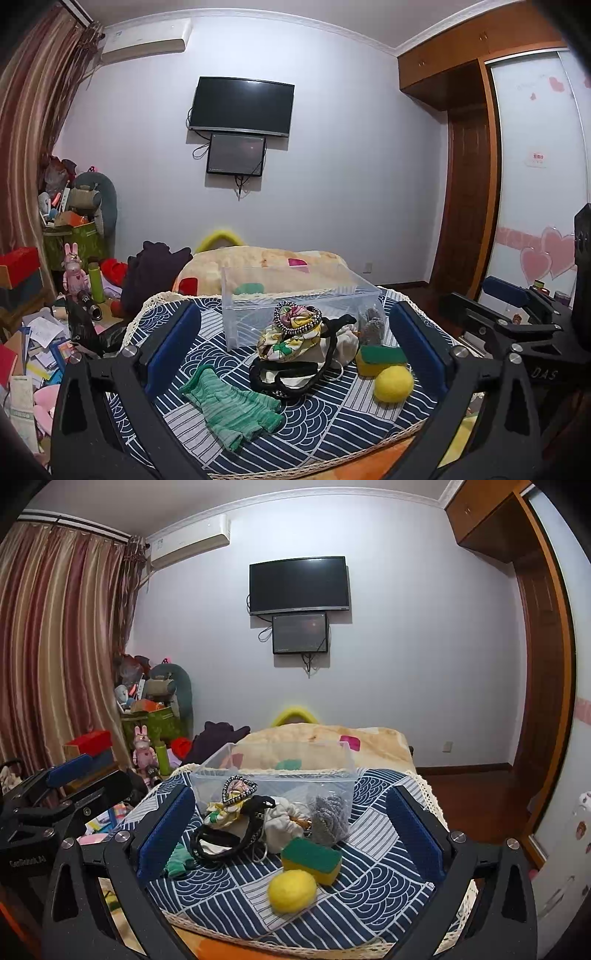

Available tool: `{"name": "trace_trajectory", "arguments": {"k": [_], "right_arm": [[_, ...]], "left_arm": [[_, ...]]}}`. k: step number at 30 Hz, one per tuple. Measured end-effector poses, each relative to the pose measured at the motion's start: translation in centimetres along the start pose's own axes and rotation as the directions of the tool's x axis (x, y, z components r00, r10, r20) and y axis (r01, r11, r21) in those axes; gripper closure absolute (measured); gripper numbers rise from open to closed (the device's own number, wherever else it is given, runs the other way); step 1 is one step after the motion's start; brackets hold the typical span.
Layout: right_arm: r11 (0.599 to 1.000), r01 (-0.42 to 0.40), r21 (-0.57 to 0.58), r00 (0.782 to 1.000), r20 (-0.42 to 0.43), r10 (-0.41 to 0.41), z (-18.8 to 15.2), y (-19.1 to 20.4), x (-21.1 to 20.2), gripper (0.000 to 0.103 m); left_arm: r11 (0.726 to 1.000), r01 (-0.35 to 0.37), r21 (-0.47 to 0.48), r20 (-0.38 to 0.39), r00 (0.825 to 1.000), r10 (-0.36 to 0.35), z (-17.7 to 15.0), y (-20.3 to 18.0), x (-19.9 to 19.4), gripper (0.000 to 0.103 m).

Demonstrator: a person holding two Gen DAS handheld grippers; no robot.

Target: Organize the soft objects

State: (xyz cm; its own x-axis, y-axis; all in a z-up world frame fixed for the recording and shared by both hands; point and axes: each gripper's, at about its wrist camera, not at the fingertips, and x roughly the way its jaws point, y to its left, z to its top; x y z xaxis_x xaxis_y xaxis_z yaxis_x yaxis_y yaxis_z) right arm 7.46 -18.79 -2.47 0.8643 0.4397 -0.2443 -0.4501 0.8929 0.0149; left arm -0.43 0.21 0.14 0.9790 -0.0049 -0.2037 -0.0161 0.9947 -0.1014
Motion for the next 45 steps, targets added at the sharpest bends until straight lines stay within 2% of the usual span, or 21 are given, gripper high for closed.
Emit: {"name": "trace_trajectory", "arguments": {"k": [45], "right_arm": [[1.0,-0.009,0.01,1.0,0.013,0.009,0.15,-0.45,-0.26,0.0]], "left_arm": [[1.0,-0.002,0.003,-0.004,1.0,0.002,-0.19,-0.04,0.23,0.0]]}}
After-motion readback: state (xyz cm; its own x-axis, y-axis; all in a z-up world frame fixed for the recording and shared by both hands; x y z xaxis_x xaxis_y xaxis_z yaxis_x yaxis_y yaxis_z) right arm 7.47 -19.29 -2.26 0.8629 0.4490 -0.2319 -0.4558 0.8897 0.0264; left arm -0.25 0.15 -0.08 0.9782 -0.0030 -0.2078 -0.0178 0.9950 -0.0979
